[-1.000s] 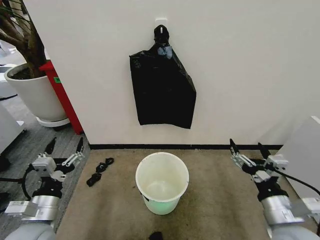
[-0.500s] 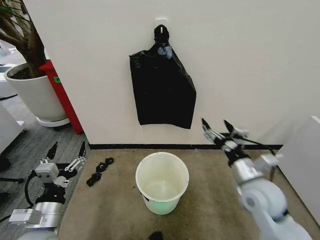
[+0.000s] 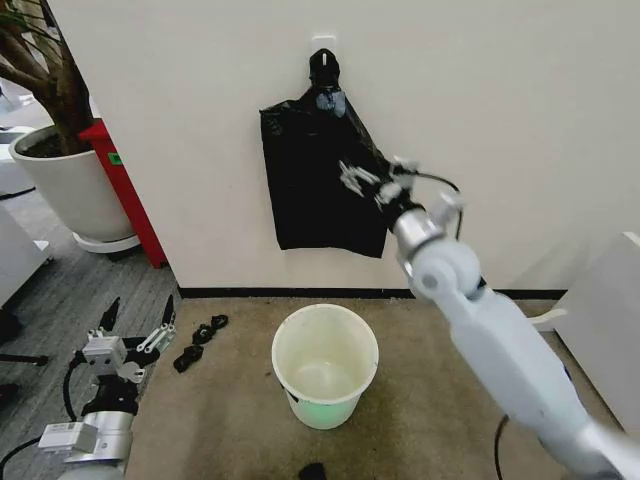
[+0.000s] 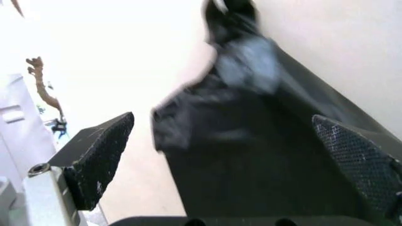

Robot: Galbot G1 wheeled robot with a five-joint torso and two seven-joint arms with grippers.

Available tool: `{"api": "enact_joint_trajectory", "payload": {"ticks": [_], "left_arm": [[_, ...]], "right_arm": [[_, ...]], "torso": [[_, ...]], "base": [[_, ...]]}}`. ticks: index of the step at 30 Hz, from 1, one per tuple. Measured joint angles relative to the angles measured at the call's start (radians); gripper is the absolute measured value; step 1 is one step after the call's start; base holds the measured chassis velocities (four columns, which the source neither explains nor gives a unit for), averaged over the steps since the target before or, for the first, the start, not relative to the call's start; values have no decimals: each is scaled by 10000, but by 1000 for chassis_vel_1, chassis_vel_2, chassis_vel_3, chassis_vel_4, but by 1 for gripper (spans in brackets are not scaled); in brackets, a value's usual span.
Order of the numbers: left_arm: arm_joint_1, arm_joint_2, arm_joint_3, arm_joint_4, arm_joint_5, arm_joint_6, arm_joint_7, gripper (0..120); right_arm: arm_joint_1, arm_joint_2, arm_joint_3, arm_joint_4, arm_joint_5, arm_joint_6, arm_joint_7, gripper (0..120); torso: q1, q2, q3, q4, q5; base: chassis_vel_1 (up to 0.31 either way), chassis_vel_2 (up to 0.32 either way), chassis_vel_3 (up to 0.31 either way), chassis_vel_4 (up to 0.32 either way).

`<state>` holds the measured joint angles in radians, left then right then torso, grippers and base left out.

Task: Place the garbage bag over the trash bin.

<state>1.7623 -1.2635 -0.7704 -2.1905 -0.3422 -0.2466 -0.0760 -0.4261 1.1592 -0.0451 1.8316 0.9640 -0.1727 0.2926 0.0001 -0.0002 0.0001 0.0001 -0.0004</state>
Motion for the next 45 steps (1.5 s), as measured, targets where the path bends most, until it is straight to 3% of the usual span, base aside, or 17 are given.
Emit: {"api": "enact_joint_trajectory", "payload": {"ticks": [10,24,36,45], "left_arm": [[89,-109,-20,-292,106,9,-21,90],[82,-271,21,-227,306,-61,-43,90],[153,-305,-4,-248,359,-168,-50,90],[209,-305,-20,-300,381,-224,-56,90]], "right_arm": [[2188,866,-385,-1712,20,-217,564,100],[2294,1851,-408,-2888,-516,-337,641,100],[2440,1876,-420,-3248,-901,-218,326,100],[2404,1919,-407,-3376,-1021,-105,222,73]], "torso": [[0,0,0,0,2],[0,0,0,0,5],[0,1,-1,0,4],[-1,1,-1,0,3]], "base": [[0,0,0,0],[0,0,0,0],[0,0,0,0],[0,0,0,0]]}}
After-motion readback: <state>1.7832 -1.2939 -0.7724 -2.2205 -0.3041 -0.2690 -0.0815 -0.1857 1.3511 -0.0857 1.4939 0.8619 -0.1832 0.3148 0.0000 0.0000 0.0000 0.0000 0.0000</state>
